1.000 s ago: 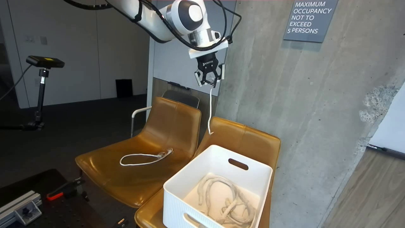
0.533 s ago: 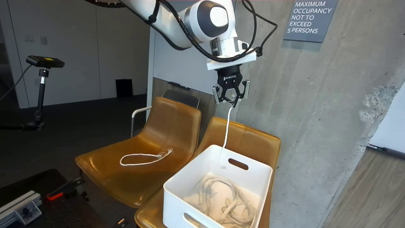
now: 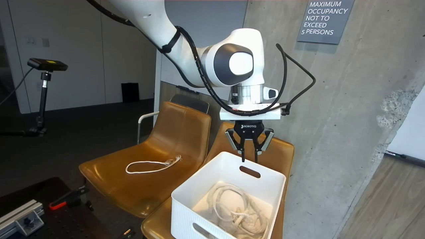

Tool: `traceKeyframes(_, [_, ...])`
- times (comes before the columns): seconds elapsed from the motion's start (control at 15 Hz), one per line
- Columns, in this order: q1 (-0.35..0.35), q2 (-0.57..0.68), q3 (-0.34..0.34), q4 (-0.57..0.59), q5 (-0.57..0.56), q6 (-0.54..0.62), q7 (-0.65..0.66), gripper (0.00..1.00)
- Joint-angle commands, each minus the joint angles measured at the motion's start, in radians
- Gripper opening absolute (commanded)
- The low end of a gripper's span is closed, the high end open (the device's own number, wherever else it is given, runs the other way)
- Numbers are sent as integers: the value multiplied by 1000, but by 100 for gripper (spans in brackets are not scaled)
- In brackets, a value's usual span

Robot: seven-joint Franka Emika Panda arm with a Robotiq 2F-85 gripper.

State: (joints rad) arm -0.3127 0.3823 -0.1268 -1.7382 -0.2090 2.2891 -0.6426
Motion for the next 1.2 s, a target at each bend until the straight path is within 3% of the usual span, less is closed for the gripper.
traceKeyframes(0.0, [10, -73, 11, -68, 33, 46, -1, 69])
traceKeyframes(0.27, [93, -131, 86, -158, 66, 103, 6, 99])
traceKeyframes(0.73, [285, -120, 254, -270, 176, 178, 79, 100])
traceKeyframes(1.13, [386, -32, 369, -303, 225, 232, 86, 100])
